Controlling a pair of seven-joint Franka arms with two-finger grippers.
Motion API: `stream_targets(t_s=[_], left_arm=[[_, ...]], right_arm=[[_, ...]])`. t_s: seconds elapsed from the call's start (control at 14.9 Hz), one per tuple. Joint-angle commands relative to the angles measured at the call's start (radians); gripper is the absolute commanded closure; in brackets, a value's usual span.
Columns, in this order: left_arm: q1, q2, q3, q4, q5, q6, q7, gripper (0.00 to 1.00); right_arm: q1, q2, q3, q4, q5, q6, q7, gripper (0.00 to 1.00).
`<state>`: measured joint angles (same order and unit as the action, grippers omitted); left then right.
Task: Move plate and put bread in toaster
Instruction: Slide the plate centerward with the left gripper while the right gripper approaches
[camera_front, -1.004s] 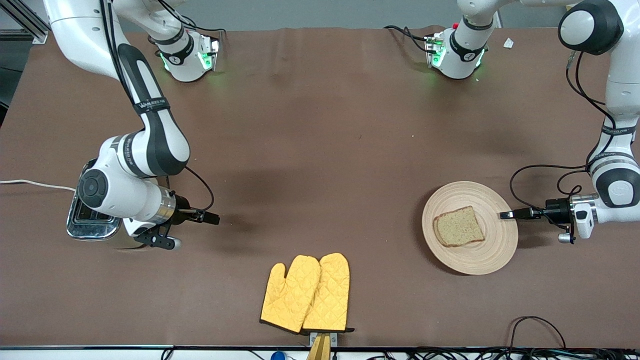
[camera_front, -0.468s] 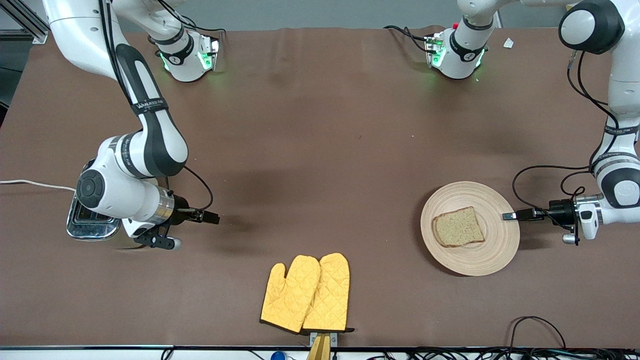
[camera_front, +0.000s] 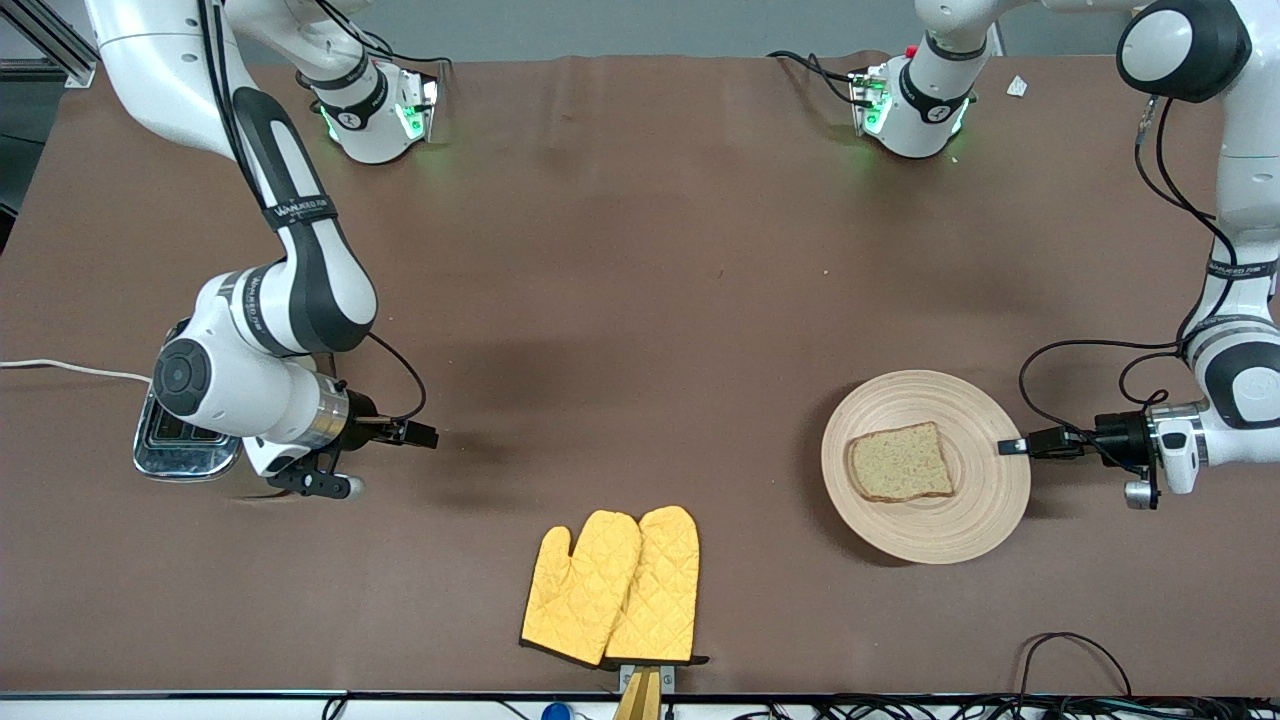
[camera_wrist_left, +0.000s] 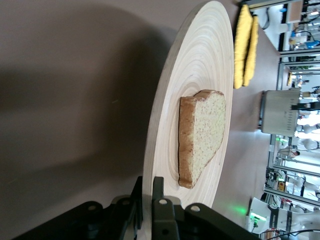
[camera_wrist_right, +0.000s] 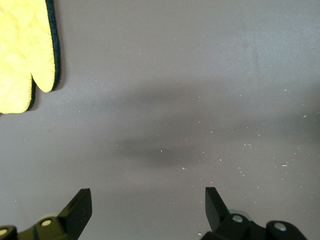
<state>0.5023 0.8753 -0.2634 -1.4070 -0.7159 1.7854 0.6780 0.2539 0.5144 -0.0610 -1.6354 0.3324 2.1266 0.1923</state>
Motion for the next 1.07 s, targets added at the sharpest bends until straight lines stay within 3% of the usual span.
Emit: stream_targets(t_s=[0.0, 0.27, 0.47, 0.6, 0.67, 1.0], left_arm=[[0.013, -0.038, -0.092, -0.003, 0.001, -0.032, -0.053, 1.0], [-0.037, -0.052, -0.232, -0.033, 0.009, 0.003, -0.21, 1.0], [-0.149, -0.065, -0.261, -0.084, -0.003, 0.074, -0.27, 1.0], [-0.214, -0.064, -0.27, -0.122, -0.02, 0.138, -0.272, 1.0], [-0.243, -0.062, -0.272, -0.153, -0.051, 0.176, -0.272, 1.0], [-0.408, -0.05, -0.284, -0.273, -0.189, 0.458, -0.241, 1.0]], right_arm=[[-0.002, -0.013, -0.002, -0.01, -0.013, -0.008, -0.024, 0.0], [-0.007, -0.011, -0.002, -0.012, -0.053, -0.013, -0.024, 0.0], [0.005, -0.013, -0.005, -0.004, -0.079, -0.014, -0.024, 0.0], [0.019, -0.017, -0.005, 0.032, -0.268, -0.045, -0.011, 0.0], [0.01, -0.016, -0.003, 0.057, -0.314, -0.08, -0.011, 0.0], [0.005, -0.01, 0.0, 0.06, -0.311, -0.086, -0.004, 0.0]])
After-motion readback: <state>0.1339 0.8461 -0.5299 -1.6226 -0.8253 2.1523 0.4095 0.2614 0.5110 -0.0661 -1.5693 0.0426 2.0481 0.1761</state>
